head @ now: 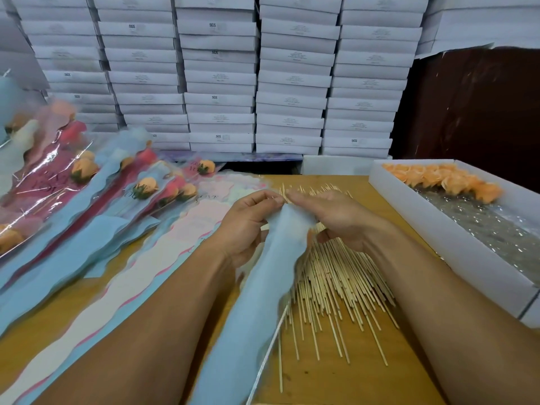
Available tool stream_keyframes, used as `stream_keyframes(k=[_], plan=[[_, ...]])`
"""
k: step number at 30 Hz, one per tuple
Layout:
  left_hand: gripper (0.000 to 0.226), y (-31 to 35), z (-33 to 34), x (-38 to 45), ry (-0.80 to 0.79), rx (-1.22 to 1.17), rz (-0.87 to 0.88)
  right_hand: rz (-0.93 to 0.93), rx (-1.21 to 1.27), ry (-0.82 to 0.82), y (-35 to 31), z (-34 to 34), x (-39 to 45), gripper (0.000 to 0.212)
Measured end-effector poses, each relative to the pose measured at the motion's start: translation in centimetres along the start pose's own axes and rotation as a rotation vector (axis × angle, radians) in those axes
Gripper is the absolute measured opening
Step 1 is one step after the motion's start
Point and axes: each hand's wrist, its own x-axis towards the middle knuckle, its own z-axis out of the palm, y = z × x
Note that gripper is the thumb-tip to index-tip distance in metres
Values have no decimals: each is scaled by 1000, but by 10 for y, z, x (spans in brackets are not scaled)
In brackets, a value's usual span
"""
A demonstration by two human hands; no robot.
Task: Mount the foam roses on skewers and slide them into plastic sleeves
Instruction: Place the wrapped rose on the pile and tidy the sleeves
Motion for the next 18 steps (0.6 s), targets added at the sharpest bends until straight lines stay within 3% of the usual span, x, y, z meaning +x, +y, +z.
stream_keyframes(k=[3,6,7,9,11,18], plan=[[11,0,-1,1,16,10,-13,39,37,-166,3,-5,-2,49],[5,0,-1,0,5,9,-27,46,140,-181,4,-8,1,28],[15,-1,-1,-1,1,-24,-55,30,185,-161,4,-9,2,27],[48,-2,-3,-2,-57,-98,-178,-22,253,-91,5,-12,4,34],[65,-1,-4,-7,-198,-127,-294,-68,309,17,7,-17,7,35],[50,1,-16,-12,-430,-25,-415,-81,561,452,12,-35,14,43]])
